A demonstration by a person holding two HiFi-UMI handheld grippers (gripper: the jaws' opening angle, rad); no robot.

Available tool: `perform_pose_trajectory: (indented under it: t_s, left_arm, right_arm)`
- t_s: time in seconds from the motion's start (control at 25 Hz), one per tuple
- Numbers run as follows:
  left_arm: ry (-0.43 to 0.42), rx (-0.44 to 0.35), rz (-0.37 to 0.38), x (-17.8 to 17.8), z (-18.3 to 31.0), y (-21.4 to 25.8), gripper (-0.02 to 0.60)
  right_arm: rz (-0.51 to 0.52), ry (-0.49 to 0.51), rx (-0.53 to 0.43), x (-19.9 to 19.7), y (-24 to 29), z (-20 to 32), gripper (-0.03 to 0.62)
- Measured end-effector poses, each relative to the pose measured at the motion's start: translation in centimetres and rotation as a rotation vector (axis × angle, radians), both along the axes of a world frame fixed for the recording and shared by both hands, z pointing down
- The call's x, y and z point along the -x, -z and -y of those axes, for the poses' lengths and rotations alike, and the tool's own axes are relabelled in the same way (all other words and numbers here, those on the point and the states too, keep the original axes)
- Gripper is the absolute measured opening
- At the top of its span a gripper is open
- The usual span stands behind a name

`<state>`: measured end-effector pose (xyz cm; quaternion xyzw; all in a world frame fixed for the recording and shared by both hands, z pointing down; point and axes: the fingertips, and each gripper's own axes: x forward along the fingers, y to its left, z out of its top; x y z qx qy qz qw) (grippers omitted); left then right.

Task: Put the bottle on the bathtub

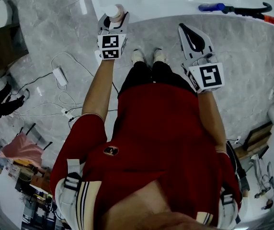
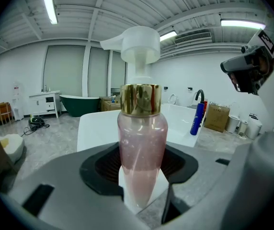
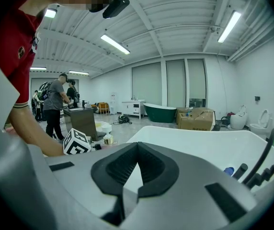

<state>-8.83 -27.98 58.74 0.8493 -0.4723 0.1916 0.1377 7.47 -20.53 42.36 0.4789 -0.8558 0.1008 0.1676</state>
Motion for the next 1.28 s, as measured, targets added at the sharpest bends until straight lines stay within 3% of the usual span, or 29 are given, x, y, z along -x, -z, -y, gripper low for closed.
perform_pose_trajectory:
  t_s: [0.52,0.8,1.28]
  left_arm:
    - [-0.029,-0.021,-0.008,-0.3,-1.0,-0.9,0.224]
    - [-0.016,-0.034,-0.021,-0.5,-1.3,-0.2,0.272]
    - [0.037,-0.121,-0.053,0.5,-5.7,5.9,0.275]
  right_arm:
    - [-0.012,0.020,0.001,0.8,0.0,-0.3,0.000]
    - [-0.009,0.026,-0.001,0.6,0.3,-0.5,0.000]
    - [0.038,0.057,-0.041,1.1,1.2,-1.6,0.000]
